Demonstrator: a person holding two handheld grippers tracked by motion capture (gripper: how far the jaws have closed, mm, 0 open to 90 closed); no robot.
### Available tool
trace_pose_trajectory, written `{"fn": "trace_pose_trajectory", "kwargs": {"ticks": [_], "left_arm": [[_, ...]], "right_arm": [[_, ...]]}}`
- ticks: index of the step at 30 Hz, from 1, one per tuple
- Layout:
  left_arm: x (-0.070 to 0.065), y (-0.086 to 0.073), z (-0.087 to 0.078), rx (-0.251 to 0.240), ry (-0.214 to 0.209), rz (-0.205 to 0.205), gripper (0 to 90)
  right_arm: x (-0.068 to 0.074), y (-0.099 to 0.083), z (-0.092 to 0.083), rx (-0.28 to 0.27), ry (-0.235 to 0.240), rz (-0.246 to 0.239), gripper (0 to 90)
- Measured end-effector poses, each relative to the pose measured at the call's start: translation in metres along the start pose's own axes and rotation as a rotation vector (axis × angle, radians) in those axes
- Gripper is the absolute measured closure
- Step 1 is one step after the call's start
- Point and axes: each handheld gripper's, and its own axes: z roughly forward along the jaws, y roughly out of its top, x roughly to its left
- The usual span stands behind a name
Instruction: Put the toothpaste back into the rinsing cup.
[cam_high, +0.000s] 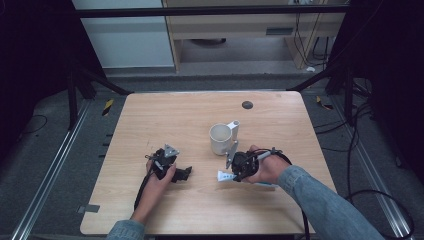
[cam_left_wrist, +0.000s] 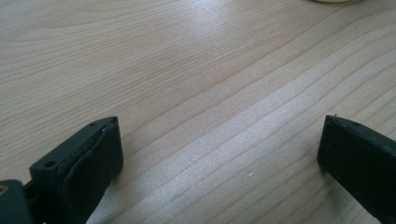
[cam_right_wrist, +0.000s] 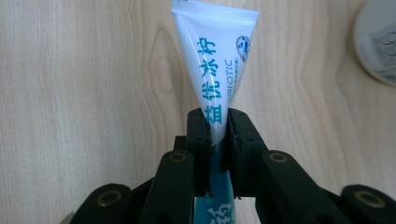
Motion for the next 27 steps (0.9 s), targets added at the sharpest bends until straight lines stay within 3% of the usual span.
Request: {"fn": "trace_pose_trajectory", "kwargs": {"ticks": [12,22,27], "left_arm": [[0.000,0.000,0.000,0.000,0.000,0.000,0.0],[0.000,0.000,0.000,-0.001,0.000,-0.002,0.0],[0.000,0.000,0.000,0.000,0.000,0.000,0.0]], "right_arm": [[-0.004,-0.006,-0.022,-0.011,-0.051,0.015,80.2],[-0.011,-0.017,-0.040,-0.043,-0.106,0.059,80.1],[-0.017,-0.028,-0.058,-0.093,-0.152,0.103,80.2]]}}
